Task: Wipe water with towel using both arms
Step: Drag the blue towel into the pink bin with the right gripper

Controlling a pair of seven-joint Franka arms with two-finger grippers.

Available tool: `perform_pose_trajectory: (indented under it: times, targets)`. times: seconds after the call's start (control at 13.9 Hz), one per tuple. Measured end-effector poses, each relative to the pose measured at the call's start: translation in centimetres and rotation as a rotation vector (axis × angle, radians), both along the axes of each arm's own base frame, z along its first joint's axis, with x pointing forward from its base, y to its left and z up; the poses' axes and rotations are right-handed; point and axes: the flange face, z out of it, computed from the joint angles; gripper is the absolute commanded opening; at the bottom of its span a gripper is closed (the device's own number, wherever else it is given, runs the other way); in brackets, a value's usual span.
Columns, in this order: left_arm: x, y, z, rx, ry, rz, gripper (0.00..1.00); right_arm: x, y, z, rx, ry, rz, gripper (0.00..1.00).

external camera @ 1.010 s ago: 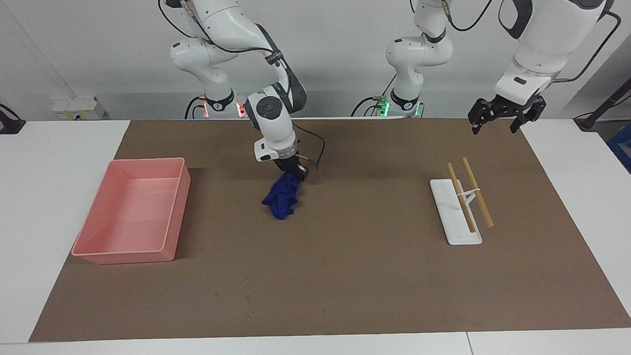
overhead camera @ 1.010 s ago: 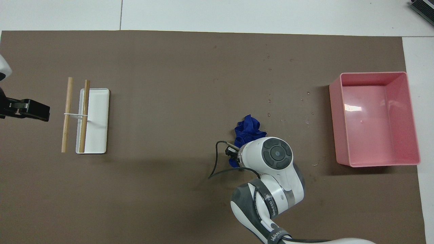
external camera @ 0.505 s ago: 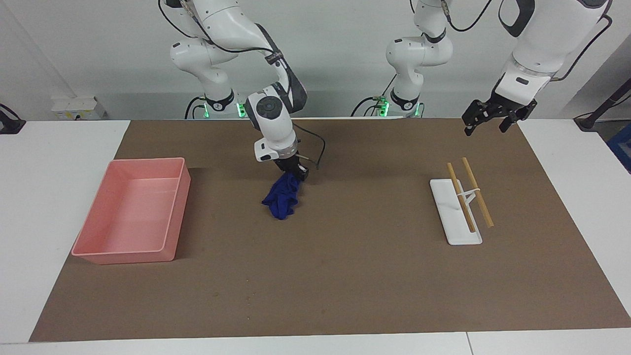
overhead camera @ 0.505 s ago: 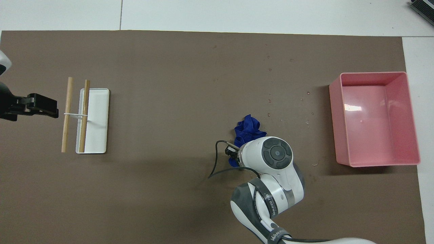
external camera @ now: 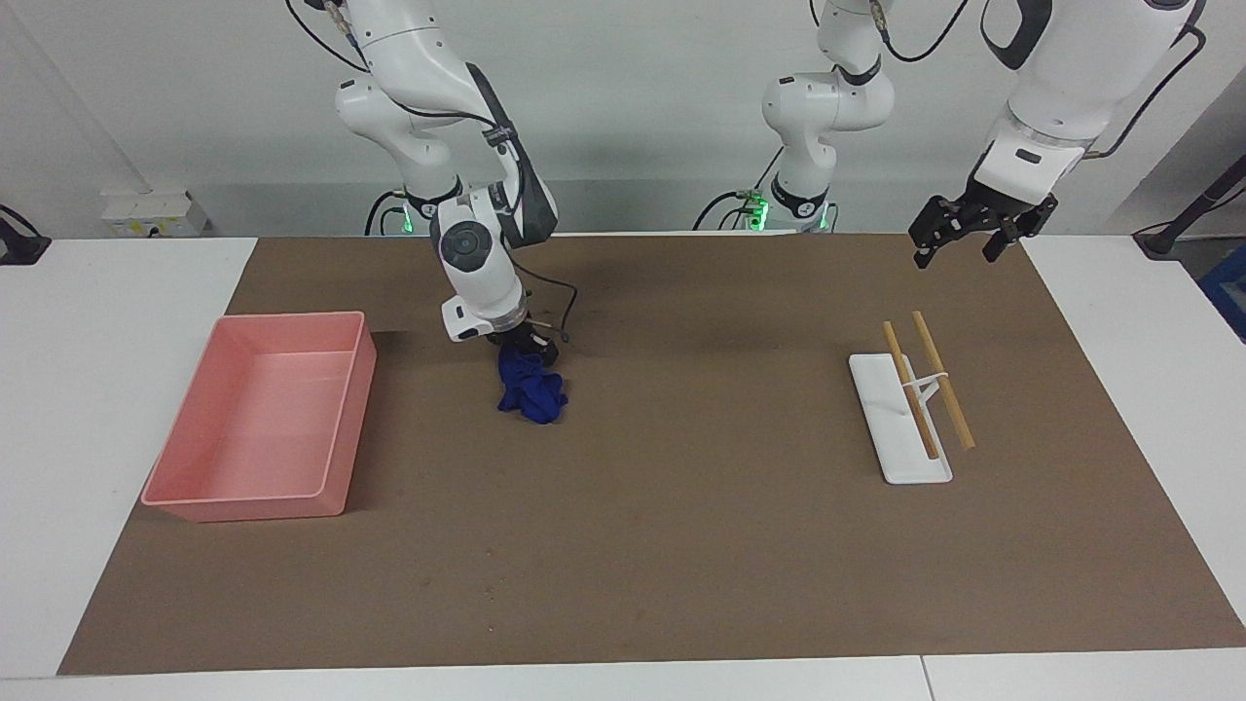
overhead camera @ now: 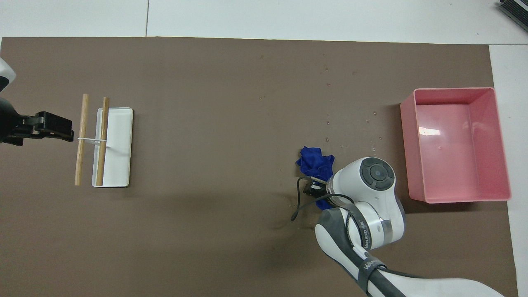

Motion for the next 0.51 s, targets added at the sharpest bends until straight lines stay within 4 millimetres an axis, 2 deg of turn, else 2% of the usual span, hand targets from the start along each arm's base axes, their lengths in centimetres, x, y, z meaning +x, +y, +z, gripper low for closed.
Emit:
perform_pose_trajectory:
  times: [0.29,0.51]
  targets:
    - [0.0,0.0,0.1,0.000,-0.002,0.001,1.00,0.0,-0.8,0.3,-0.006,0.021,-0.011,0.00]
    - [0.0,0.0,0.1,0.000,-0.002,0.002,1.00,1.1,-2.2,2.6,-0.010,0.050,-0.033,0.00]
